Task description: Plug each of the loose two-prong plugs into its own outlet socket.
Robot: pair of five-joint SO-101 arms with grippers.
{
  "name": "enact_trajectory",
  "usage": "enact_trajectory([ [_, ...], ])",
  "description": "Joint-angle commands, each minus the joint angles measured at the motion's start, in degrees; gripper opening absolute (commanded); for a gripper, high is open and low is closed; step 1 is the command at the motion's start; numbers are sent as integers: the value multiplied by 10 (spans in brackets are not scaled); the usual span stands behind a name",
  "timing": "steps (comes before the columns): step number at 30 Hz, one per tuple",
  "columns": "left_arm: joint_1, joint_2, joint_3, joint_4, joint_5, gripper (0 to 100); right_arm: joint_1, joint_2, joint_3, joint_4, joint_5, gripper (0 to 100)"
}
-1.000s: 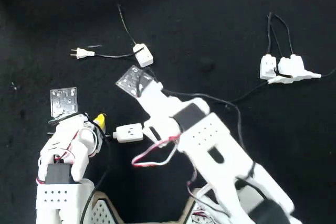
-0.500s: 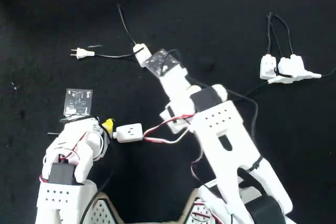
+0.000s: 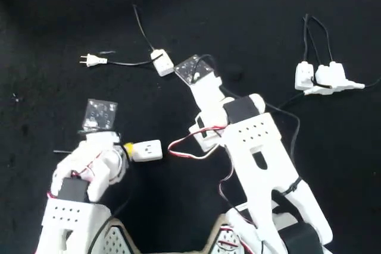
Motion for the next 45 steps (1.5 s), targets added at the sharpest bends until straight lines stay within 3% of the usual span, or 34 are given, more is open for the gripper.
enact_trajectory([
  [1,-13,40,-87,48,-41,191,6,-4,-11,-13,2,11],
  [4,53,73,-105,91,-77,191,8,-4,-7,-50,0,11],
  [8,99,100,-92,69,-83,191,7,-4,7,-93,-15,11],
  [16,75,110,-58,-25,-82,191,9,-4,97,-203,-36,11],
  [22,41,111,-35,-71,-82,191,9,-4,113,-217,-36,11],
  [33,36,121,-45,-85,-34,191,6,-4,122,-217,-39,11],
  [38,8,215,-139,-33,-33,191,8,-4,123,-217,-40,11],
  [45,11,329,-159,-84,-11,191,9,-4,123,-217,-40,11],
])
